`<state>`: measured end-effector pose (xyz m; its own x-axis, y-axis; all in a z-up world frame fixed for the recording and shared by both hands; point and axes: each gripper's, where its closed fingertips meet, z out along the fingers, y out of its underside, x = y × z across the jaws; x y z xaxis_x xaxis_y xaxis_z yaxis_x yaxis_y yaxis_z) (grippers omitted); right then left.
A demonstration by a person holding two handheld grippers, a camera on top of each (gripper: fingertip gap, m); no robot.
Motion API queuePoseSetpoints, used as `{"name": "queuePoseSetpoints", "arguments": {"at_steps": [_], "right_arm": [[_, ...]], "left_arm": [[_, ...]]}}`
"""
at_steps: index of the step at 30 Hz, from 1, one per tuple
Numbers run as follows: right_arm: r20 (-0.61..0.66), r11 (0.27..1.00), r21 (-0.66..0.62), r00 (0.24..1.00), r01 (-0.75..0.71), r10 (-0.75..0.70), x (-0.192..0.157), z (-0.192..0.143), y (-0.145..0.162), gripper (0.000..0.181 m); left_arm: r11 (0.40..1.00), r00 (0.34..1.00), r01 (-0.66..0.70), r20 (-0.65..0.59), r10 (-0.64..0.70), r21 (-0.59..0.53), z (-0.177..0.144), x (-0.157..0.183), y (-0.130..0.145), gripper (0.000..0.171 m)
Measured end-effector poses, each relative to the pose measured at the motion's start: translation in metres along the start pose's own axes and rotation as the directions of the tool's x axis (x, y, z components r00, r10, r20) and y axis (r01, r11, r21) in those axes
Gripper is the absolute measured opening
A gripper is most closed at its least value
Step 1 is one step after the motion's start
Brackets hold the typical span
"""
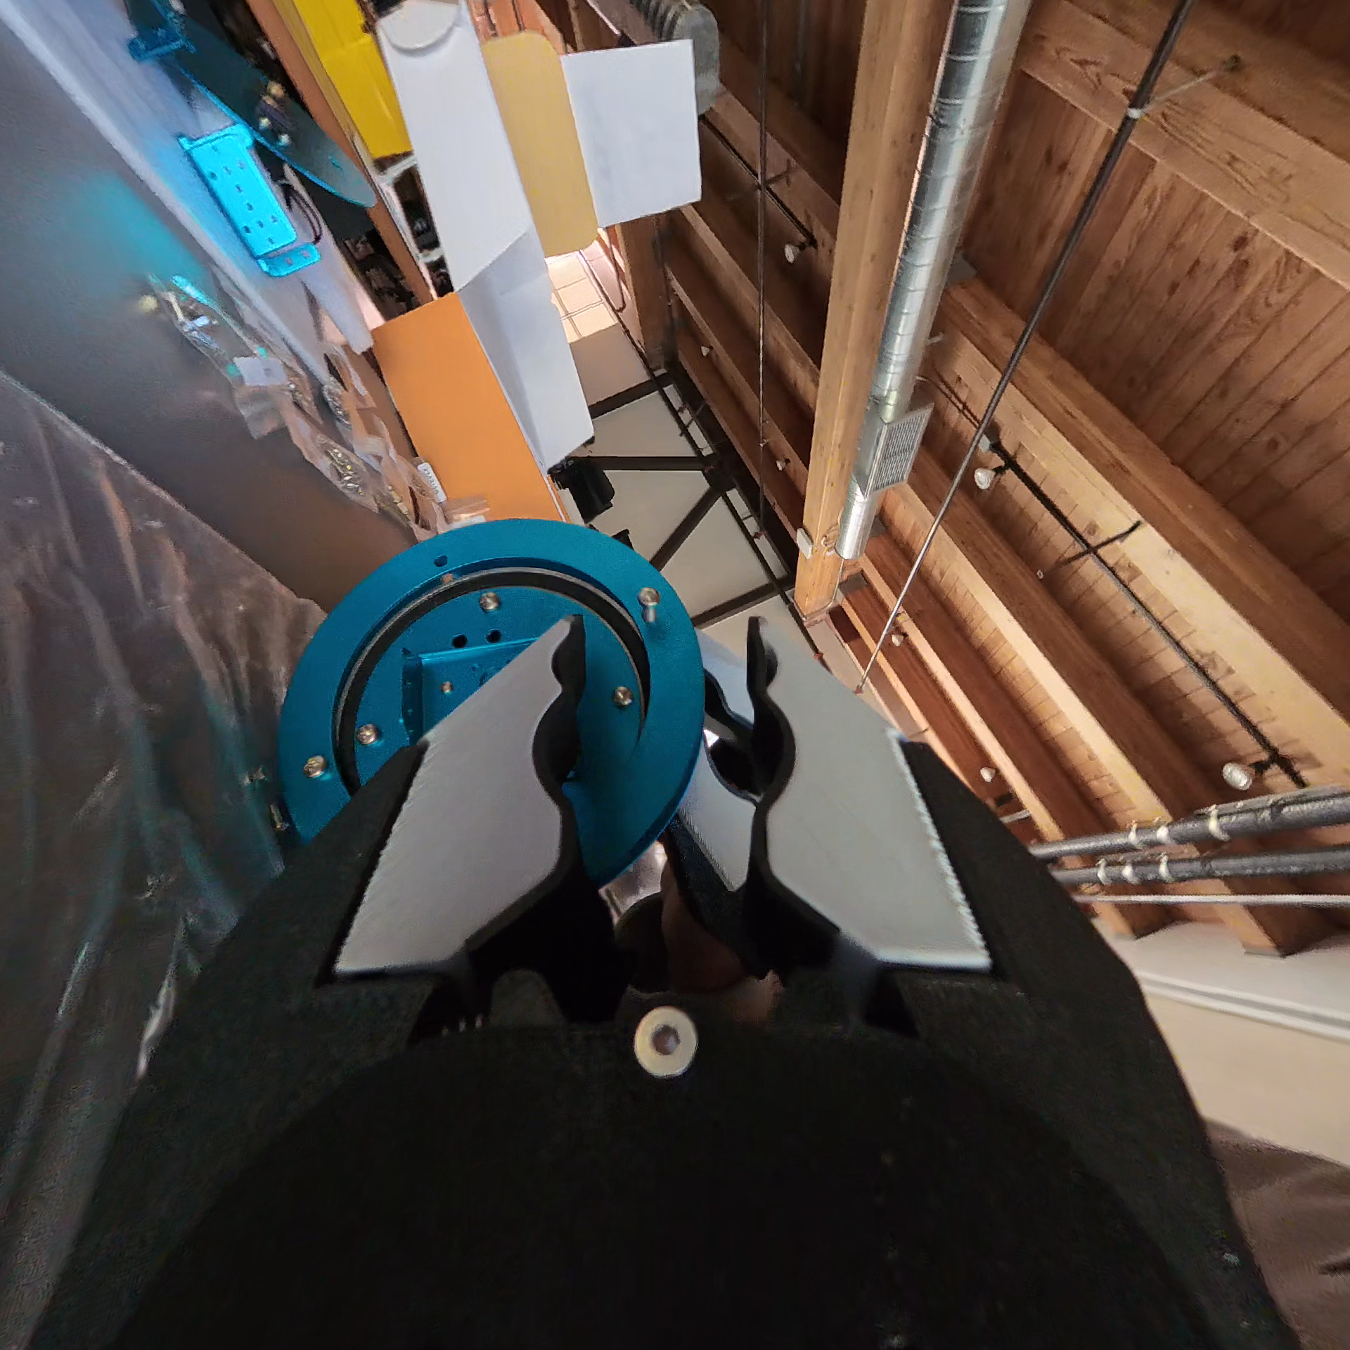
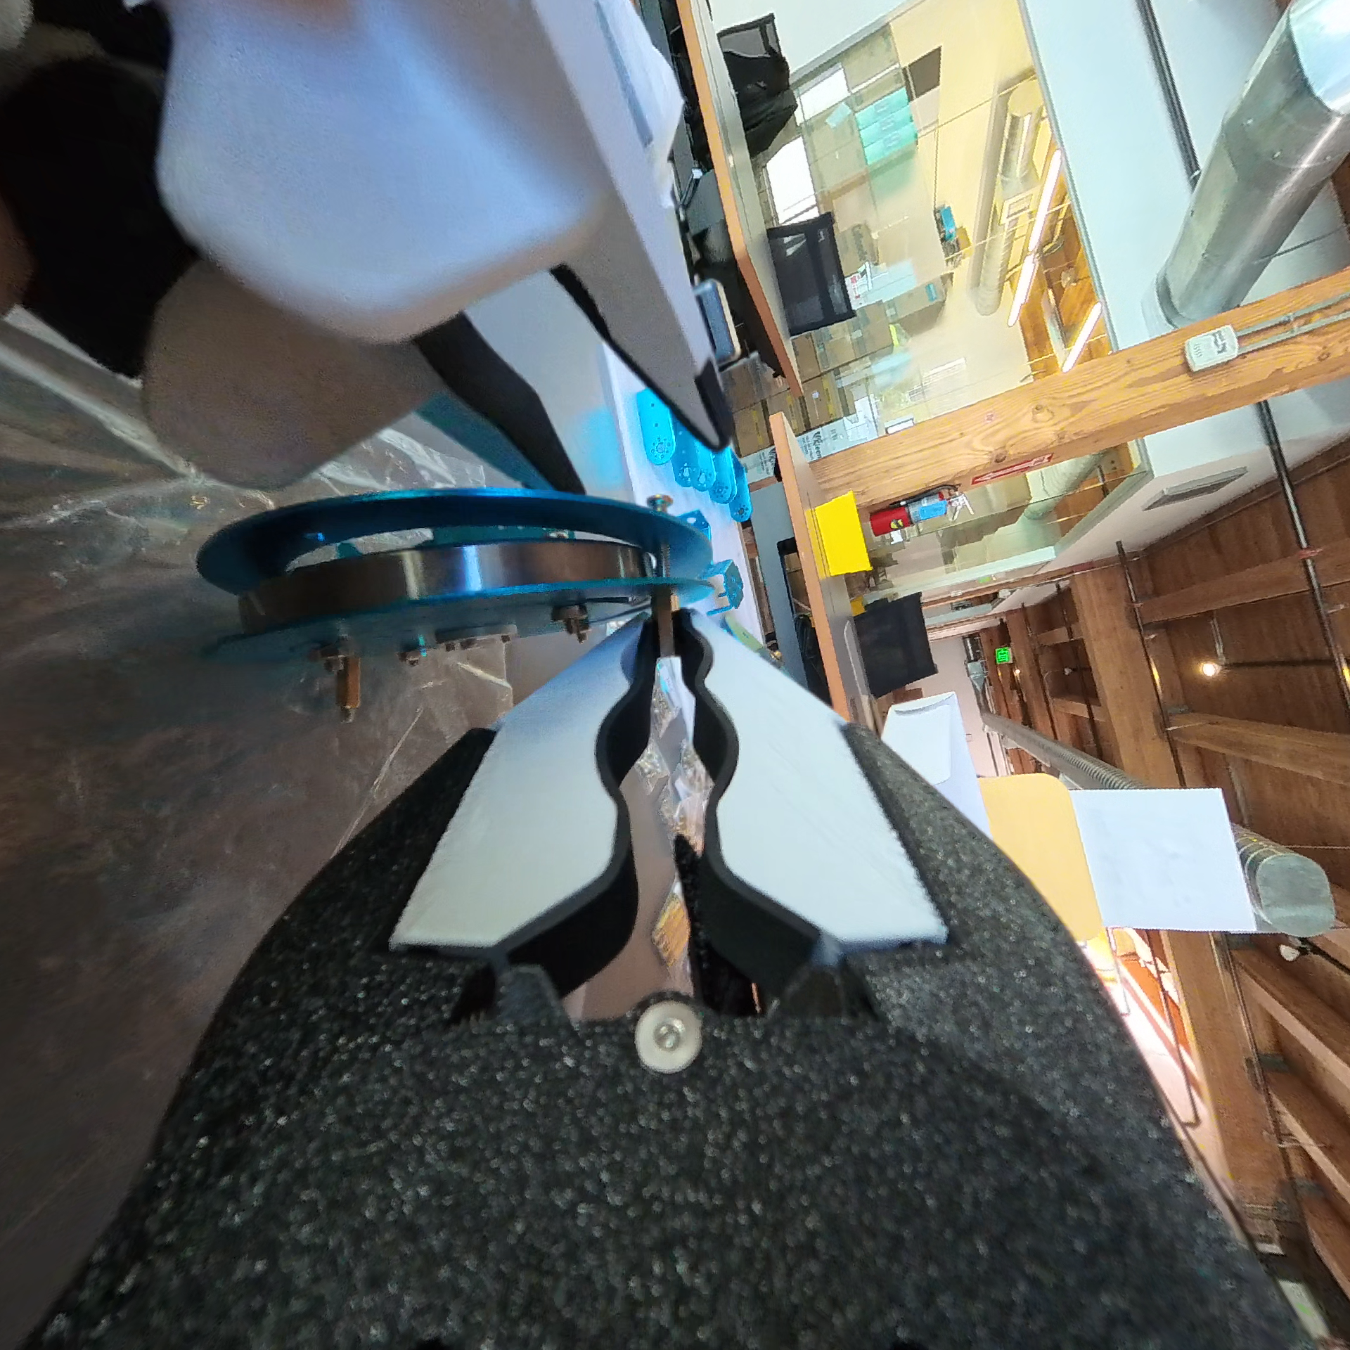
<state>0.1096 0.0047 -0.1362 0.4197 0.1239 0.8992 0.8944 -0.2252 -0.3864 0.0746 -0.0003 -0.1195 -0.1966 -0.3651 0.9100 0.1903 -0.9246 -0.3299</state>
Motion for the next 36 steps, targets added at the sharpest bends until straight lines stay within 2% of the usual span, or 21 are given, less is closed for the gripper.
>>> {"name": "queuePoseSetpoints", "arguments": {"at_steps": [2,4,6,9,10,11,12,14,15,16,18,19,20,22,25,27,29,32,36], "right_arm": [[-0.009,1.000,0.013,1.000,0.006,-0.006,0.000,-0.001,-0.002,0.004],[-0.017,1.000,0.028,1.000,0.013,-0.013,0.000,-0.001,-0.002,0.005],[-0.020,1.000,0.031,1.000,-0.001,0.001,0.000,-0.001,0.000,0.005],[0.005,0.997,0.036,0.998,-0.067,0.067,0.000,-0.002,0.002,0.005],[0.014,0.996,0.040,0.996,-0.084,0.083,-0.001,-0.003,0.001,0.005],[0.019,0.994,0.045,0.995,-0.096,0.095,-0.002,-0.003,0.000,0.005],[0.023,0.993,0.055,0.994,-0.106,0.105,-0.002,-0.004,-0.001,0.005],[0.039,0.989,0.079,0.991,-0.127,0.125,-0.004,-0.005,-0.005,0.005],[0.046,0.987,0.083,0.990,-0.137,0.134,-0.004,-0.005,-0.007,0.005],[0.052,0.986,0.088,0.989,-0.143,0.139,-0.005,-0.005,-0.008,0.005],[0.059,0.986,0.080,0.988,-0.149,0.145,-0.005,-0.004,-0.008,0.005],[0.060,0.987,0.068,0.988,-0.147,0.143,-0.004,-0.003,-0.007,0.005],[0.058,0.988,0.058,0.989,-0.141,0.137,-0.004,-0.003,-0.007,0.005],[0.057,0.991,0.051,0.991,-0.123,0.120,-0.005,-0.003,-0.008,0.005],[0.056,0.994,0.058,0.995,-0.088,0.084,-0.007,-0.006,-0.014,0.005],[0.049,0.997,0.053,0.997,-0.064,0.061,-0.008,-0.006,-0.016,0.005],[0.052,0.997,0.049,0.997,-0.054,0.052,-0.008,-0.007,-0.017,0.005],[0.050,0.998,0.038,0.997,-0.052,0.050,-0.008,-0.007,-0.016,0.004],[0.044,0.998,0.049,0.998,-0.036,0.034,-0.009,-0.008,-0.019,0.004]], "left_arm": [[0.994,0.995,-0.103,-0.010,0.103,-0.024,0.000,0.005,0.003,0.045],[0.963,0.964,-0.263,-0.050,0.260,-0.064,-0.002,0.015,0.000,0.045],[0.891,0.898,-0.440,-0.048,0.438,-0.113,-0.004,0.015,-0.010,0.042],[0.734,0.753,-0.645,-0.013,0.658,-0.212,-0.008,0.007,-0.037,0.039],[0.661,0.682,-0.712,-0.008,0.732,-0.238,-0.009,0.005,-0.047,0.039],[0.563,0.582,-0.785,0.006,0.813,-0.260,-0.010,0.002,-0.058,0.039],[0.434,0.446,-0.858,0.021,0.895,-0.273,-0.012,0.000,-0.070,0.039],[0.120,0.121,-0.940,0.019,0.992,-0.319,-0.012,-0.007,-0.086,0.039],[-0.042,-0.037,-0.932,-0.021,0.999,-0.360,-0.011,-0.012,-0.088,0.041],[-0.178,-0.167,-0.896,-0.062,0.984,-0.407,-0.011,-0.019,-0.088,0.042],[-0.377,-0.363,-0.782,-0.129,0.923,-0.496,-0.012,-0.026,-0.086,0.041],[-0.448,-0.400,-0.729,-0.209,0.892,-0.518,-0.012,-0.029,-0.077,0.041],[-0.494,-0.396,-0.694,-0.295,0.870,-0.525,-0.014,-0.030,-0.065,0.041],[-0.584,-0.422,-0.660,-0.409,0.809,-0.473,-0.015,-0.023,-0.046,0.041],[-0.795,-0.601,-0.475,-0.520,0.607,-0.378,-0.011,-0.025,-0.035,0.042],[-0.872,-0.671,-0.381,-0.557,0.489,-0.307,-0.005,-0.027,-0.026,0.041],[-0.902,-0.705,-0.348,-0.564,0.431,-0.255,0.000,-0.024,-0.016,0.030],[-0.919,-0.717,-0.319,-0.576,0.393,-0.231,0.002,-0.025,-0.008,0.020],[-0.912,-0.701,-0.334,-0.584,0.409,-0.239,0.003,-0.026,-0.002,0.010]]}}
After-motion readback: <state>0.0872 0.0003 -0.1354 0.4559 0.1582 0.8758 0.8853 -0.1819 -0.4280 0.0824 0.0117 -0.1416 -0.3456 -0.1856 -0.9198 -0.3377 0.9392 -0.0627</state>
